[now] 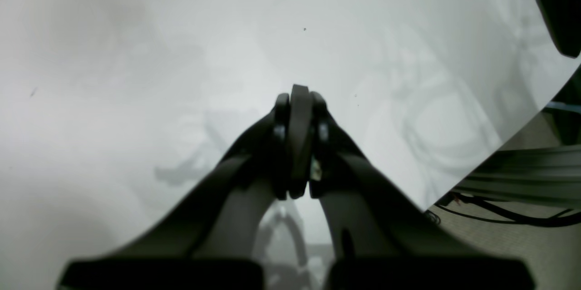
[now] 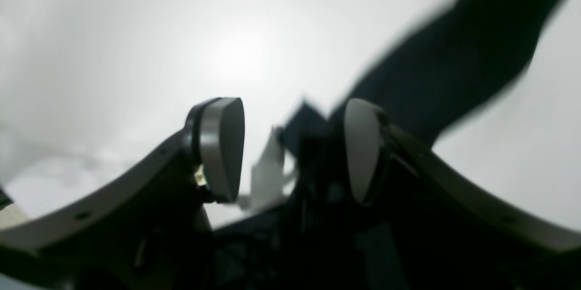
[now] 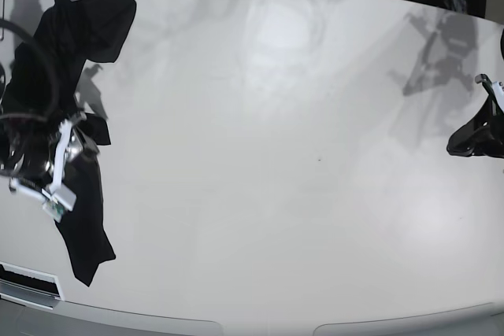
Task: Layout the t-shirt on the table in an organized manner, then fold the t-shirt properly
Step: 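Drag the grasped shirt with the right gripper toward the table center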
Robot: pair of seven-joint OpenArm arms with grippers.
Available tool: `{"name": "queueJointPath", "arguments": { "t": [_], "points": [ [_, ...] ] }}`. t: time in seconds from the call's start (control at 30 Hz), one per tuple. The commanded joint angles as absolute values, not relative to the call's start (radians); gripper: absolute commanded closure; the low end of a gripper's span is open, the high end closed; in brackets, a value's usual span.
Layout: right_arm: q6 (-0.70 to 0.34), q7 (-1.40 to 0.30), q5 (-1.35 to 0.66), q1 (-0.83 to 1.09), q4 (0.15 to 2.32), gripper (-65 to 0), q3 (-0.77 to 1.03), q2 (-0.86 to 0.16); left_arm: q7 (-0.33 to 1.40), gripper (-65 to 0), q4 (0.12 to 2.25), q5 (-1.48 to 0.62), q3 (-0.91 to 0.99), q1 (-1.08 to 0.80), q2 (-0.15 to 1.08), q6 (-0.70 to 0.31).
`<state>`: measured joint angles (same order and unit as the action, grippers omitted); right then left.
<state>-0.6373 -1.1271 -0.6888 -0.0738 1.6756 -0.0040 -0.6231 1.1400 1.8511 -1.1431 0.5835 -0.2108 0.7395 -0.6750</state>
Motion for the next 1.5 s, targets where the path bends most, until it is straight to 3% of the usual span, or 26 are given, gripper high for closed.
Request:
{"name": "queueJointPath", "arguments": {
  "t": [0.0, 0.3, 0.47, 0.53, 0.63, 0.83, 1.07, 1.13, 1.3, 1.47],
  "points": [
    [-0.625, -1.095, -0.680, -0.067, 1.681, -36.4, 0.006, -0.643, 1.114, 0.0, 1.863, -1.160, 0.594, -0.202, 0.762, -0.680],
    [-0.450, -0.948, -0.456, 0.056, 1.581, -36.3, 0.006, -0.627, 1.106, 0.0, 1.863, -1.160, 0.594, -0.202, 0.762, -0.680],
    [-0.433, -0.949, -0.335, 0.056, 1.508, -34.2, 0.006, -0.575, 1.106, 0.0, 1.863, -1.161, 0.594, -0.202, 0.762, -0.680],
    [-0.434, -0.947, -0.333, 0.055, 1.478, -23.9, 0.006, -0.557, 1.106, 0.0, 1.863, -1.164, 0.594, -0.202, 0.762, -0.680],
    [-0.465, -0.942, -0.343, 0.054, 1.472, 0.0, 0.006, -0.545, 1.106, 0.0, 1.863, -1.164, 0.594, -0.202, 0.762, -0.680],
    [-0.494, -0.945, -0.370, 0.050, 1.639, 0.0, 0.006, -0.546, 1.106, 0.0, 1.863, -1.164, 0.594, -0.202, 0.762, -0.680],
    [-0.640, -0.863, -0.768, 0.027, 1.993, 0.0, 0.006, -0.543, 1.107, 0.0, 1.863, -1.187, 0.594, -0.202, 0.762, -0.680],
    [-0.698, -0.849, -0.848, -0.018, 2.022, 0.0, 0.006, -0.533, 1.107, 0.0, 1.863, -1.186, 0.594, -0.202, 0.762, -0.680],
    [-0.698, -0.849, -0.972, -0.162, 2.022, 0.0, 0.006, -0.476, 1.110, 0.0, 1.863, -1.186, 0.594, -0.208, 0.761, -0.676],
    [-0.698, -0.852, -0.971, -0.323, 2.022, 0.0, 0.007, -0.440, 1.126, 0.0, 1.863, -1.186, 0.594, -0.208, 0.762, -0.677]
  ]
}}
